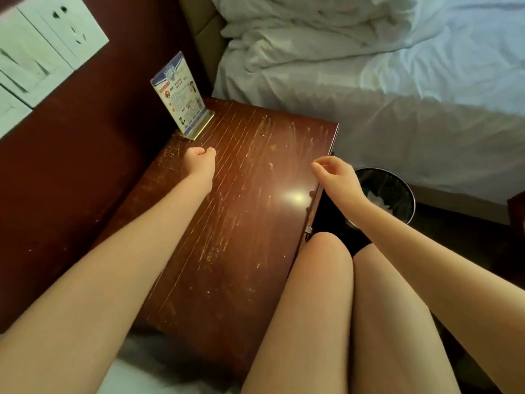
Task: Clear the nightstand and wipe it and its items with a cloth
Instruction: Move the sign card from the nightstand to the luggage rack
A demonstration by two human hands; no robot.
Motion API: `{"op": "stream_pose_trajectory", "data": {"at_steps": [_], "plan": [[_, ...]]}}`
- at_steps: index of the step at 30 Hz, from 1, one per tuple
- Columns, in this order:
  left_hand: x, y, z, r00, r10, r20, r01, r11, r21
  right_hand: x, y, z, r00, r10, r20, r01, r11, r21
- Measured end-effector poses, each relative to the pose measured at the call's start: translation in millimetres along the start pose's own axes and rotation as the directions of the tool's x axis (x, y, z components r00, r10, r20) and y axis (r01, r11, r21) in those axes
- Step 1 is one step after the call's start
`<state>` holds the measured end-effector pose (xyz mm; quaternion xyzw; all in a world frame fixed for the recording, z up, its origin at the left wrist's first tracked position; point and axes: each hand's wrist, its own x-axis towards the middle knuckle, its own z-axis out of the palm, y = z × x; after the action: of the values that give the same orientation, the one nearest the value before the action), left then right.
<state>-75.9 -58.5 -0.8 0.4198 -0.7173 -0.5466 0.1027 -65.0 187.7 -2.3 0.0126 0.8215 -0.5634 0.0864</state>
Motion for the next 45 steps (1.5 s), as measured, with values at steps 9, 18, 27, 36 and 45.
{"op": "stream_pose_trajectory", "data": {"at_steps": [9, 18, 27, 36, 45], "plan": [[77, 26, -4, 0.969, 0.034, -0.244, -0.037, 0.999, -0.009, 38, 3, 20, 0.998, 0.050, 0.037, -0.054, 0.989, 0.134], [107, 26, -1, 0.985, 0.073, -0.158, -0.073, 0.997, 0.010, 54, 2, 31, 0.997, 0.061, 0.039, -0.065, 0.989, 0.131], [99, 28, -12, 0.985, -0.006, -0.170, -0.004, 0.999, -0.054, 39, -1, 33, 0.993, 0.095, 0.063, -0.103, 0.987, 0.127], [52, 39, -15, 0.996, -0.090, -0.005, 0.088, 0.981, -0.173, 13, -7, 22, 0.998, 0.028, 0.052, -0.029, 1.000, 0.013], [-24, 38, 10, 0.926, -0.175, 0.334, 0.214, 0.973, -0.082, -10, -7, -14, 0.998, 0.063, 0.001, -0.063, 0.998, 0.025]]}}
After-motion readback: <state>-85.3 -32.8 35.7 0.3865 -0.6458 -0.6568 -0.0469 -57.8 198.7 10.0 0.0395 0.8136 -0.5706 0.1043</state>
